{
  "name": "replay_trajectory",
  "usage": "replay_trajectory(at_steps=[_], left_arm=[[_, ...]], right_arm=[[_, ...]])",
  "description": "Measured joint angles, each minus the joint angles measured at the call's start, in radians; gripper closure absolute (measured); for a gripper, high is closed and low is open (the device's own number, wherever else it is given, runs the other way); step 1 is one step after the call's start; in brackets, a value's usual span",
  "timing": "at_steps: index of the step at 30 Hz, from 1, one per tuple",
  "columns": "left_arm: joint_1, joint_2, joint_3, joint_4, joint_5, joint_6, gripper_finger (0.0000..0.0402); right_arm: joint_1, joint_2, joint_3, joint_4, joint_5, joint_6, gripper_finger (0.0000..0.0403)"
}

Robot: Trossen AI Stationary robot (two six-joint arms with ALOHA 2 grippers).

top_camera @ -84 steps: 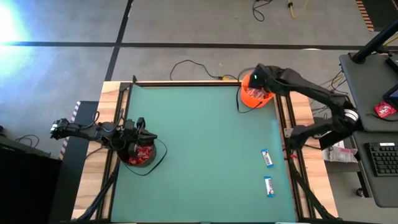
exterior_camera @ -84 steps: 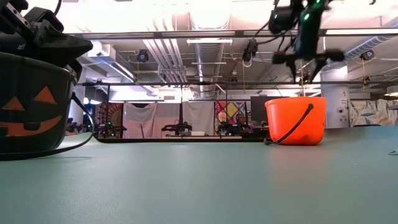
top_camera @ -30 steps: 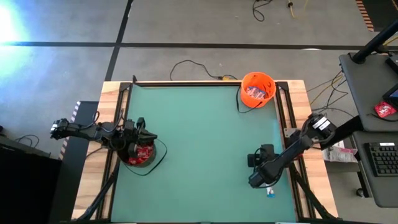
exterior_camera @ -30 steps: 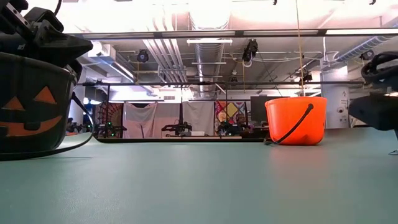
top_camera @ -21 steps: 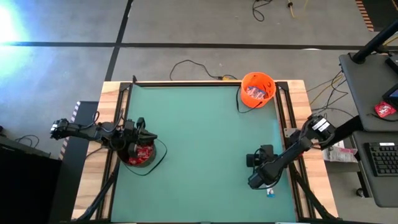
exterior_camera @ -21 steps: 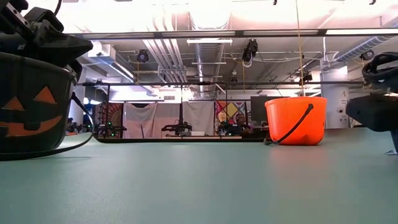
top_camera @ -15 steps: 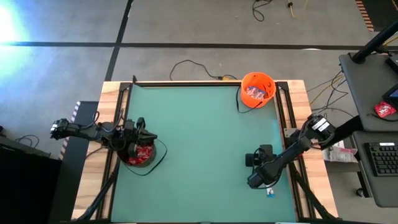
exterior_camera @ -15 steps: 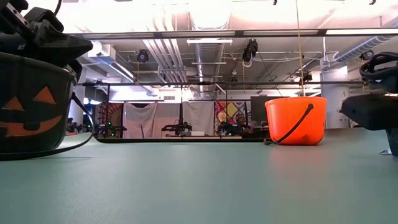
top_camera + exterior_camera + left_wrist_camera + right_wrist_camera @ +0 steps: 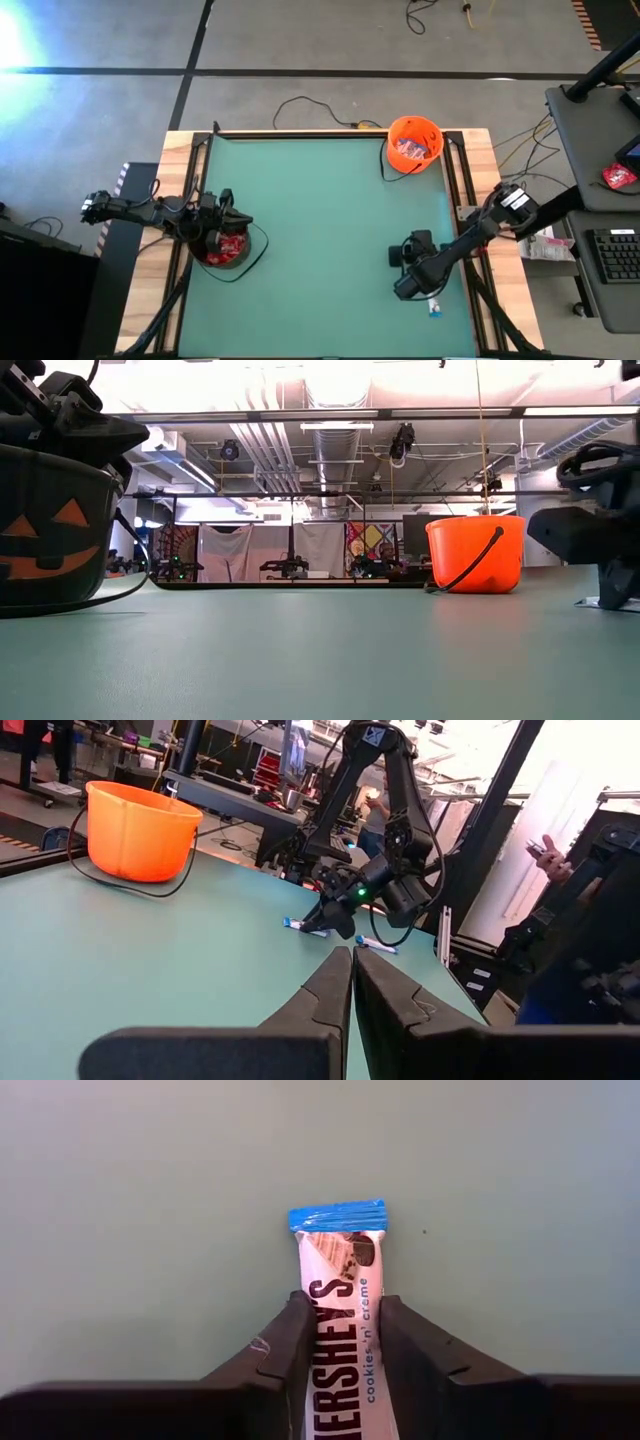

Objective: Sort candy by brand, put in halloween buckets
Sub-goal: Put the white chocolate into the orange bucket

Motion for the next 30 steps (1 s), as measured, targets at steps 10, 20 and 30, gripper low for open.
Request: replay_trajectory(at_steps=[10, 20, 30], left_arm=[[0.000, 0.000, 0.000, 0.000, 0.000, 0.000, 0.0402], [0.000, 0.000, 0.000, 0.000, 0.000, 0.000, 0.0402], [0.000, 0.000, 0.000, 0.000, 0.000, 0.000, 0.0402]], right_arm=[[-0.115, 0.006, 0.156, -0.053, 0.025, -0.154, 0.0310], [-0.181, 0.009, 0.249, -0.064, 0.085, -0.184, 0.0348], [-0.179, 0.009, 0.224, -0.067, 0.051, -0.176, 0.0383]])
